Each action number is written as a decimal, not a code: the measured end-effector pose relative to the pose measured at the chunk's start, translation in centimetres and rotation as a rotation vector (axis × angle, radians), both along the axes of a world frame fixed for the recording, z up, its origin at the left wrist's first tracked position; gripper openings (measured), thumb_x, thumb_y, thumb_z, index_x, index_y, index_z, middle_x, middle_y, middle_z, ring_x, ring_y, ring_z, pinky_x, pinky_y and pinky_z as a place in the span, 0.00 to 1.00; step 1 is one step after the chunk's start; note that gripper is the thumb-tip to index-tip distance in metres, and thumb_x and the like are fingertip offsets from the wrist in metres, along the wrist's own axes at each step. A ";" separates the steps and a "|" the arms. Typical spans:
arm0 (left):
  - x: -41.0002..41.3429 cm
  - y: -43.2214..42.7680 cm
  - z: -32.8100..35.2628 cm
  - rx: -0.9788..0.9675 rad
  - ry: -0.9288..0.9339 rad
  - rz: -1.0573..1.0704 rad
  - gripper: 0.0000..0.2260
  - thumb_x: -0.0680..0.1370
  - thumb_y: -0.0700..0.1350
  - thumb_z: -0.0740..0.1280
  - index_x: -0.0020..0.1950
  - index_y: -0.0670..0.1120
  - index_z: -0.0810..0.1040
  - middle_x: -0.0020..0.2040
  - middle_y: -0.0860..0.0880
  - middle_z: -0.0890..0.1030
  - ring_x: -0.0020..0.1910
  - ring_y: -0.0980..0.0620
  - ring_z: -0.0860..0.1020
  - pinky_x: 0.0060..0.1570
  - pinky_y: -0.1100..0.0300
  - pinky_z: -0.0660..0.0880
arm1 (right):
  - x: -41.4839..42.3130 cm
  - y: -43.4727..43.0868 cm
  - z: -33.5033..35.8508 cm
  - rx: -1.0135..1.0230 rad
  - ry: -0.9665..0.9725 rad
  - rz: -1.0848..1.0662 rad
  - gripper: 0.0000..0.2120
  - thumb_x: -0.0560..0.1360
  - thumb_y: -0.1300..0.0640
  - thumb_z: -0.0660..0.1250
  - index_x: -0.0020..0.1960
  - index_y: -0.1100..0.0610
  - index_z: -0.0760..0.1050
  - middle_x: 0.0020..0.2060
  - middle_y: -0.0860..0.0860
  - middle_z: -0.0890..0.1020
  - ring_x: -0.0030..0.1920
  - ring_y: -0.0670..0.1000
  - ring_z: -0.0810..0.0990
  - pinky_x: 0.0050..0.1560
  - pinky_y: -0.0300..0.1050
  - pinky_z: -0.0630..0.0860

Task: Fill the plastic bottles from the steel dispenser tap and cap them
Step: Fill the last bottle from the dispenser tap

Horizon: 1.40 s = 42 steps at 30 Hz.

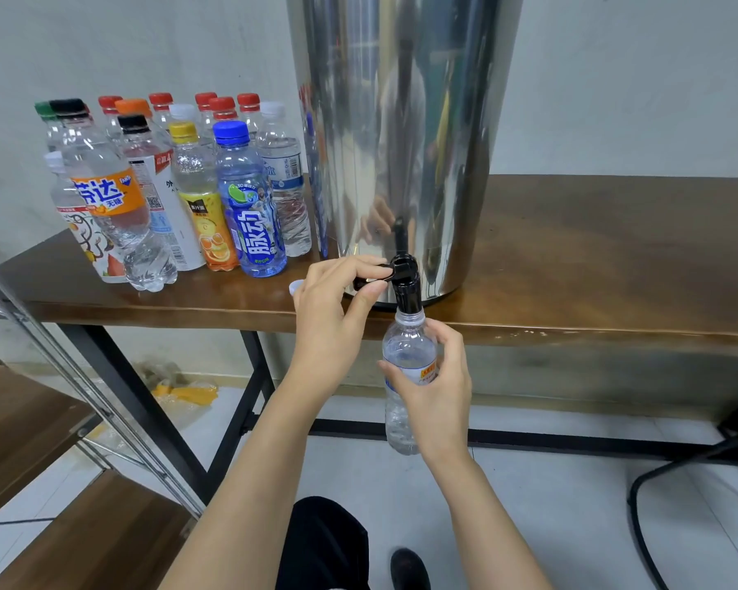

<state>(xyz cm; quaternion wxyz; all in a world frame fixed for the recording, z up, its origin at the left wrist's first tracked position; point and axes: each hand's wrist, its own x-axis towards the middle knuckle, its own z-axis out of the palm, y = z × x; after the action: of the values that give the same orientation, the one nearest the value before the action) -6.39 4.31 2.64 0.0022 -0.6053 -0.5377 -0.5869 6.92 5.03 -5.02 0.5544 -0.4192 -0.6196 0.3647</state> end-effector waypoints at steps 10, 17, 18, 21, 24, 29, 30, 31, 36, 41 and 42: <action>-0.6 0.1 -0.1 -0.011 0.010 -0.004 0.07 0.78 0.54 0.63 0.54 0.60 0.77 0.54 0.70 0.79 0.60 0.55 0.75 0.61 0.38 0.69 | -0.3 0.0 0.0 0.001 -0.005 0.007 0.31 0.66 0.59 0.81 0.62 0.42 0.69 0.59 0.40 0.76 0.59 0.37 0.74 0.53 0.25 0.70; -0.6 0.0 0.0 -0.021 -0.015 -0.016 0.07 0.78 0.55 0.63 0.54 0.60 0.77 0.54 0.70 0.79 0.60 0.57 0.74 0.61 0.38 0.69 | -0.5 -0.1 0.1 -0.004 -0.004 0.001 0.32 0.67 0.57 0.81 0.61 0.40 0.68 0.59 0.39 0.76 0.59 0.37 0.74 0.54 0.26 0.70; -0.6 0.0 0.0 -0.022 -0.017 -0.018 0.07 0.78 0.55 0.63 0.54 0.60 0.77 0.53 0.70 0.79 0.60 0.57 0.74 0.61 0.38 0.69 | -0.5 -0.1 0.1 -0.003 -0.004 -0.003 0.32 0.67 0.58 0.81 0.61 0.39 0.68 0.58 0.39 0.76 0.59 0.37 0.74 0.54 0.26 0.70; -0.7 -0.1 0.0 -0.027 -0.025 -0.035 0.06 0.78 0.55 0.63 0.51 0.61 0.79 0.54 0.69 0.79 0.61 0.56 0.74 0.61 0.37 0.68 | -0.6 -0.2 0.1 0.002 -0.005 -0.015 0.32 0.66 0.58 0.81 0.60 0.37 0.67 0.58 0.39 0.76 0.59 0.37 0.74 0.54 0.26 0.69; -0.7 -0.1 -0.1 -0.036 -0.043 -0.052 0.06 0.78 0.56 0.63 0.50 0.62 0.79 0.55 0.69 0.79 0.62 0.55 0.74 0.62 0.37 0.68 | -0.8 -0.2 0.2 0.002 -0.001 -0.021 0.32 0.66 0.58 0.81 0.60 0.38 0.67 0.58 0.39 0.76 0.59 0.37 0.74 0.54 0.26 0.70; -0.8 -0.2 0.1 -0.029 -0.026 -0.042 0.08 0.78 0.56 0.62 0.55 0.63 0.78 0.54 0.73 0.77 0.61 0.56 0.73 0.62 0.38 0.68 | -1.1 -0.3 0.2 0.002 0.010 -0.021 0.32 0.66 0.59 0.81 0.60 0.39 0.68 0.58 0.39 0.76 0.59 0.37 0.75 0.54 0.26 0.69; -0.9 -0.2 0.1 -0.032 -0.018 -0.041 0.09 0.78 0.56 0.61 0.55 0.62 0.77 0.54 0.74 0.77 0.61 0.56 0.73 0.62 0.38 0.68 | -1.2 -0.3 0.1 0.004 0.007 -0.024 0.32 0.66 0.60 0.81 0.59 0.38 0.68 0.58 0.39 0.76 0.59 0.37 0.74 0.54 0.25 0.69; -1.0 -0.3 0.2 -0.038 -0.013 -0.042 0.09 0.77 0.56 0.61 0.56 0.61 0.76 0.55 0.74 0.76 0.61 0.57 0.73 0.62 0.38 0.68 | -1.3 -0.3 0.1 0.004 0.006 -0.028 0.32 0.66 0.60 0.81 0.59 0.38 0.67 0.58 0.38 0.76 0.59 0.37 0.74 0.54 0.25 0.69; -1.4 -0.4 0.3 -0.050 -0.012 -0.044 0.10 0.77 0.57 0.60 0.56 0.62 0.76 0.55 0.75 0.75 0.61 0.58 0.72 0.63 0.38 0.67 | -1.7 -0.3 -0.1 0.008 0.000 -0.036 0.33 0.66 0.59 0.81 0.58 0.36 0.67 0.58 0.37 0.76 0.60 0.37 0.74 0.55 0.27 0.70; -1.5 -0.6 0.2 -0.064 -0.024 -0.049 0.10 0.77 0.57 0.59 0.56 0.63 0.75 0.55 0.75 0.75 0.61 0.59 0.72 0.63 0.38 0.67 | -2.0 -0.3 -0.1 0.018 0.004 -0.042 0.34 0.65 0.60 0.81 0.58 0.36 0.67 0.57 0.37 0.76 0.59 0.38 0.75 0.56 0.28 0.70; -1.5 -0.6 0.2 -0.064 -0.027 -0.050 0.10 0.78 0.58 0.59 0.56 0.63 0.75 0.55 0.74 0.76 0.61 0.59 0.72 0.63 0.38 0.67 | -2.0 -0.3 -0.1 0.018 0.003 -0.043 0.34 0.65 0.60 0.81 0.58 0.36 0.67 0.57 0.37 0.76 0.59 0.38 0.75 0.56 0.28 0.70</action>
<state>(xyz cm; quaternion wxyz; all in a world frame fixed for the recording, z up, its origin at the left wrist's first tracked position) -7.92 3.73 2.86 -0.0391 -0.6104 -0.5409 -0.5773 4.88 4.72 -5.11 0.5670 -0.4267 -0.6128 0.3477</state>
